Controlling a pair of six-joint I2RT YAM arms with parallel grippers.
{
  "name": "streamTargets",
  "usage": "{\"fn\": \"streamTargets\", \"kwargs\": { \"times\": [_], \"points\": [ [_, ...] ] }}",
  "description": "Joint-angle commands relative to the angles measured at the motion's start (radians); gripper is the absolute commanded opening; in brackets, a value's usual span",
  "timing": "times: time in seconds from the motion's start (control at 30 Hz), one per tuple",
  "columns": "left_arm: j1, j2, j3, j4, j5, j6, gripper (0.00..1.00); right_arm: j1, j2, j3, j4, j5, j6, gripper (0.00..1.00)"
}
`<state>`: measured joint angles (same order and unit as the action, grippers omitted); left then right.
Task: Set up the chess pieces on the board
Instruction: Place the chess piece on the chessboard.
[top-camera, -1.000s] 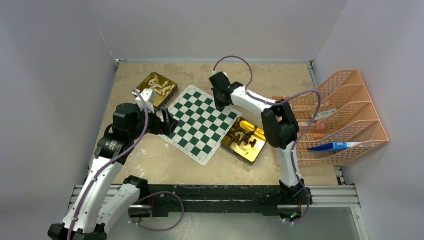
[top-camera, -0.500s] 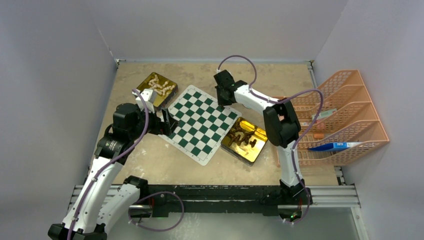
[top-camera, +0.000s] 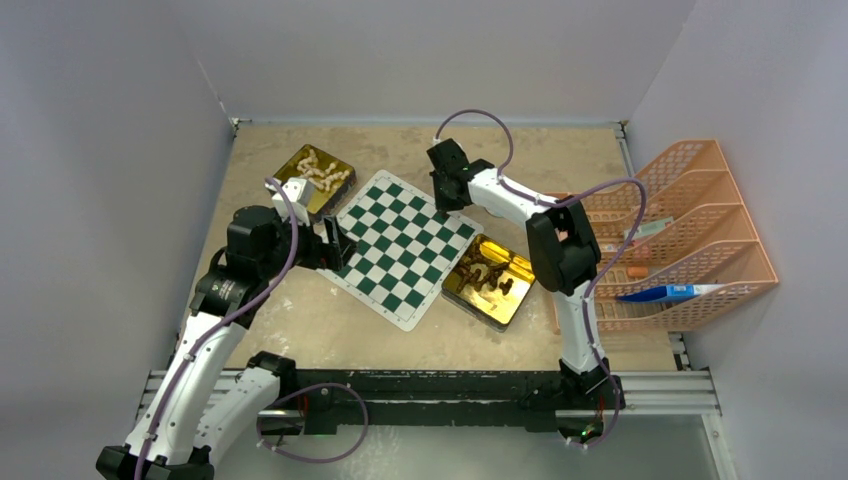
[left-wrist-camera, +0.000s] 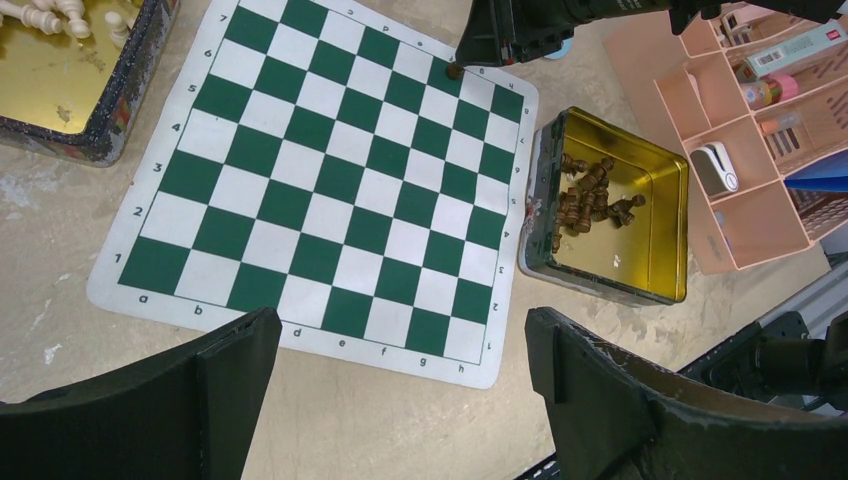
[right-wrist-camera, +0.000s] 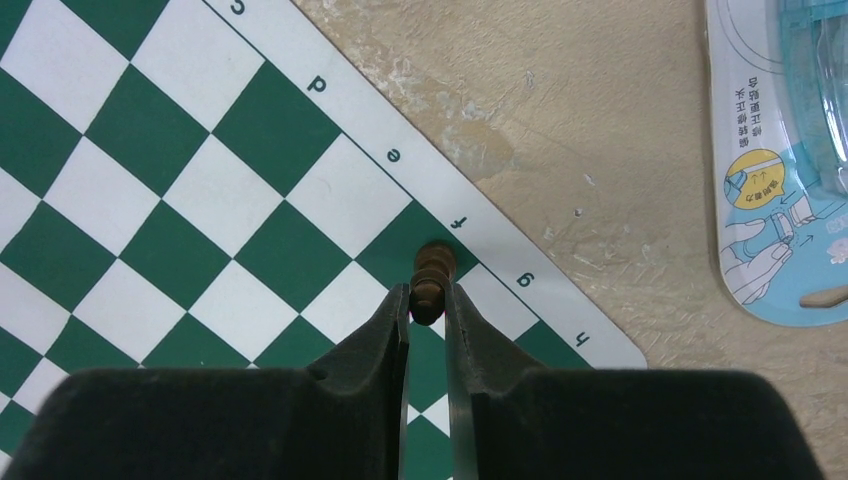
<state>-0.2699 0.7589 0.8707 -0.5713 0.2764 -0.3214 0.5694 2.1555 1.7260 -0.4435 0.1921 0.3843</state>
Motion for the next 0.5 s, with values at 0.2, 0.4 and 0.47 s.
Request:
{"fn": "streamTargets", "kwargs": {
  "times": [0.2,0.4,0.47],
  "points": [
    [-0.005,-0.010,0.005,0.019,-0.005,0.002,0.93,0.006,0.008,0.028,0.012,-0.005,0.000,0.18],
    [-0.004,-0.011,0.007,0.018,-0.009,0.002,0.93,0.006,0.008,0.024,0.008,-0.013,-0.002,0.19],
    [-0.005,-0.011,0.007,0.017,-0.013,0.001,0.93,0.006,0.011,0.020,0.009,-0.015,-0.003,0.19]
  ]
}}
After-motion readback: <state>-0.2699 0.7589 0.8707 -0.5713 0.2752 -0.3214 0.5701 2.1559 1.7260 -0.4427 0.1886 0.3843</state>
